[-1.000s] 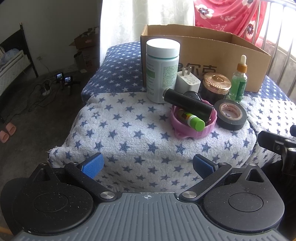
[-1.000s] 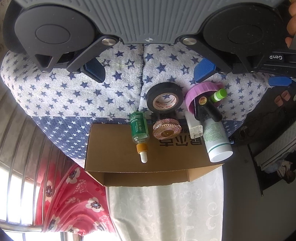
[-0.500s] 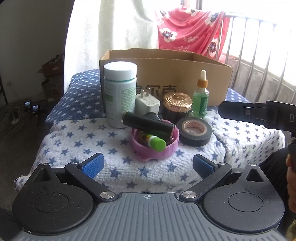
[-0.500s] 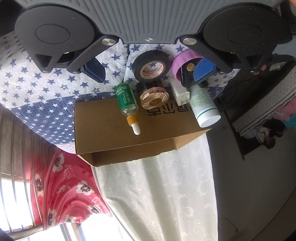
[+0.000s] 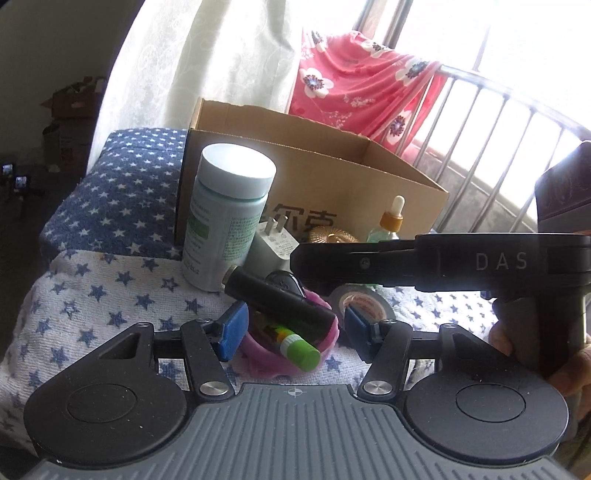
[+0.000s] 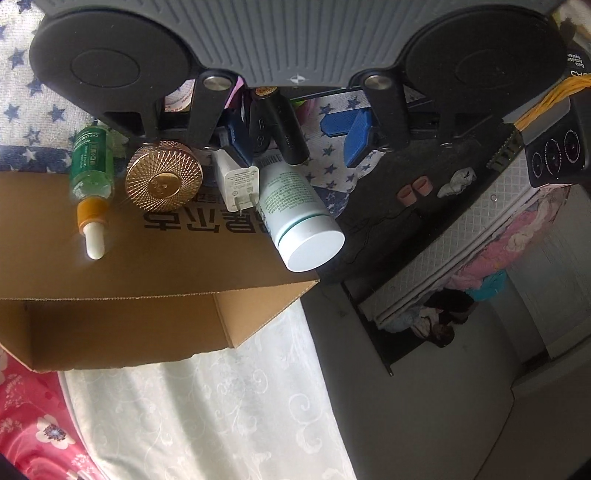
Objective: Organize rigid objects
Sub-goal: 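Reach the right gripper to the black cylinder in the pink dish and grasp it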
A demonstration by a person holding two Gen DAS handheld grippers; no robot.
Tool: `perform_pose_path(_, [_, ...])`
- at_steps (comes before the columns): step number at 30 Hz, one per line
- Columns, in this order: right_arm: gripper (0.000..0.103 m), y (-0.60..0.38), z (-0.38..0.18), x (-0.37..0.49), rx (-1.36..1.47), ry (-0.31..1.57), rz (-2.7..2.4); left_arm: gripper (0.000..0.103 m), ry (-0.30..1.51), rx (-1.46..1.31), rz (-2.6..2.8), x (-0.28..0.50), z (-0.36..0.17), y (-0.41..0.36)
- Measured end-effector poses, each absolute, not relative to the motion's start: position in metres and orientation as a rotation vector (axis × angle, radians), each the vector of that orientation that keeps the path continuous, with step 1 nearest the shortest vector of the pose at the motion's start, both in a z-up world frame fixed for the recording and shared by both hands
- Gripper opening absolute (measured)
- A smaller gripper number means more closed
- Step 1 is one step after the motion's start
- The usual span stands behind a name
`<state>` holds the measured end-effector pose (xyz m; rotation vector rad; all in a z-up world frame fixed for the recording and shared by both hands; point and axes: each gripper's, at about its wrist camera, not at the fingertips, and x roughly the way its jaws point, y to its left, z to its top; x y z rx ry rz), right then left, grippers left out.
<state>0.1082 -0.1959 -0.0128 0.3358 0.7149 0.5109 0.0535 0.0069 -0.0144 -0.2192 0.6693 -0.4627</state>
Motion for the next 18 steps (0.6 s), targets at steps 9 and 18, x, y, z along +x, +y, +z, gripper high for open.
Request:
perform_pose_path(9, [0.031,-0.207,-0.034,0.127,0.439,0.891,0.531,0.054,0.732,-0.297,-0.537,0.067,-0.021,0.012])
perform_pose_path(18, [0.031,-0.219,-0.039,0.139,0.565,0.959,0.594,0.052,0.750,-0.307,-0.536,0.075,-0.025,0.014])
